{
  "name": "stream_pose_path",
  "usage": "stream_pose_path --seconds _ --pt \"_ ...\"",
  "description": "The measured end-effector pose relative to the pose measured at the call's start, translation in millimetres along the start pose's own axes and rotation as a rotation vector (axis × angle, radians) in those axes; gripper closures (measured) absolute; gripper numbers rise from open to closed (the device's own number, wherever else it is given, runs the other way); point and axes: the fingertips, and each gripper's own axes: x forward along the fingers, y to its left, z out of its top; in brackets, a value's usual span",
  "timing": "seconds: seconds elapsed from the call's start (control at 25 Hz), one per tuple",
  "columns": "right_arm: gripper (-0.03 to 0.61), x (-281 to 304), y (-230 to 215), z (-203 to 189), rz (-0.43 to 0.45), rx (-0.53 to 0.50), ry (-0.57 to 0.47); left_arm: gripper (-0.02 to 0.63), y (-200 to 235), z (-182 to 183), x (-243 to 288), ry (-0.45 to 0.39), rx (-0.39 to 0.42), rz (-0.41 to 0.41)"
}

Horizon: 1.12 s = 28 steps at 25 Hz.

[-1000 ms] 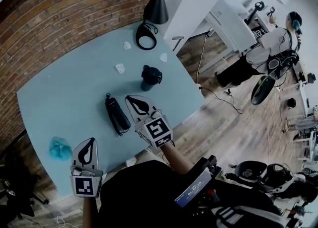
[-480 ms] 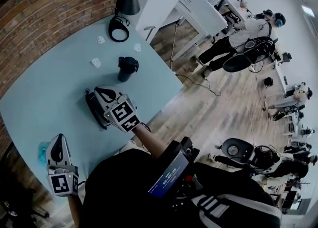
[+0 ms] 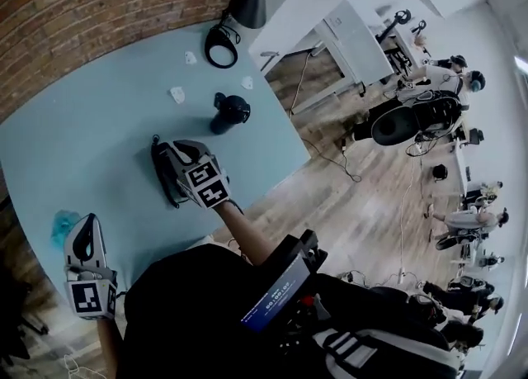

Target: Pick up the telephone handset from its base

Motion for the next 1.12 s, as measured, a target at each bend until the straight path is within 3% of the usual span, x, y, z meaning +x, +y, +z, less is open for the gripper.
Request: stream_pose_path --seconds 0.12,0.28,0.68,1.12 --pt "0.506 14.2 -0.1 -27.1 0.01 0.016 0.074 0.589 7.5 -7.8 -6.9 0.029 -0.024 0.031" --pt "0.384 25.8 0.3 -67.7 0.014 0.051 0.191 0.589 14.5 -12.7 -9.0 0.021 -0.042 0.049" --pt "0.337 52.6 4.7 -132.7 0.027 0.061 0.365 0.589 19.8 -20.7 0.0 0.033 -0.059 0.059" --pt "0.314 71.1 19.2 -146.1 0.05 0.063 0.439 0.589 24.3 -22.1 -3.8 0.047 -0.068 0.085"
